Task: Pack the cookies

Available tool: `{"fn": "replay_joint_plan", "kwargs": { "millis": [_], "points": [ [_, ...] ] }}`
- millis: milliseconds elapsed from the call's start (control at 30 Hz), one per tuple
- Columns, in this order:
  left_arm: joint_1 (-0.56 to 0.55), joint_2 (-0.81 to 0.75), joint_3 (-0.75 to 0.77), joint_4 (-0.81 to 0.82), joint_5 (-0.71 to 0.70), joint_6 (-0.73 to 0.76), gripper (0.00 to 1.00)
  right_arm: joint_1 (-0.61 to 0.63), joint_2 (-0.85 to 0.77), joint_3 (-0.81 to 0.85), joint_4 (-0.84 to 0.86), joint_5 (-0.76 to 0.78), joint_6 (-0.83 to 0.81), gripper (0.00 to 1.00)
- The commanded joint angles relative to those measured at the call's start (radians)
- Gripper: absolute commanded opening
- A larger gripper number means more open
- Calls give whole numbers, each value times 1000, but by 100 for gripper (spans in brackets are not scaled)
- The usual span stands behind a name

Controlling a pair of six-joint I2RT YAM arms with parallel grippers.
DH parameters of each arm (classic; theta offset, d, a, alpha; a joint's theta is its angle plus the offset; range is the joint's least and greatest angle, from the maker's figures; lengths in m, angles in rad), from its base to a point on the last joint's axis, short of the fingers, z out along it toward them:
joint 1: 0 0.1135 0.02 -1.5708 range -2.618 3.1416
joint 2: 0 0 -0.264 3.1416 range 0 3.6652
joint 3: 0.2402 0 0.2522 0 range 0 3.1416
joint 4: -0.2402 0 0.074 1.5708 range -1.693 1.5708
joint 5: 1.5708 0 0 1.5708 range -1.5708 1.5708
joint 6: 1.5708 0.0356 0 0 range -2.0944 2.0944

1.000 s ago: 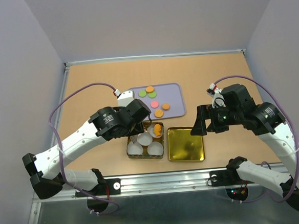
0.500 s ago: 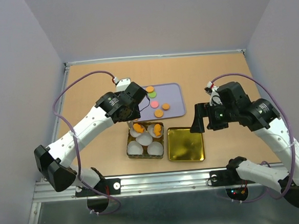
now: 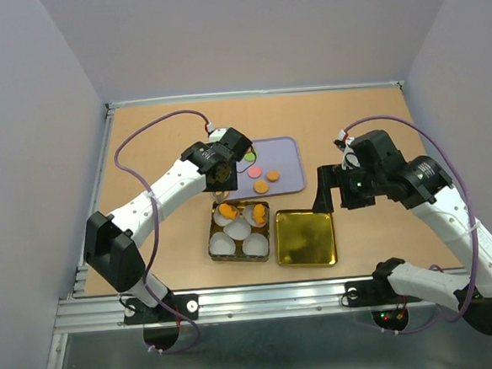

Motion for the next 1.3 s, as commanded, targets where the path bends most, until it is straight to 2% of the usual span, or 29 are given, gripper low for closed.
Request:
{"fn": "replay_joint_plan", "kwargs": {
  "millis": [0, 533, 1100, 1267],
  "points": [
    [10, 13, 31, 21, -11, 64, 53, 11, -4, 56, 19, 38, -14, 100],
    [16, 135, 57, 50, 15, 106, 53, 10, 3, 69, 16, 73, -25, 100],
    [44, 167, 63, 43, 28, 127, 52, 10, 6, 75, 17, 95, -25, 100],
    [47, 170, 77, 35, 36, 127, 36, 10, 9, 83, 16, 98, -25, 100]
  ]
}}
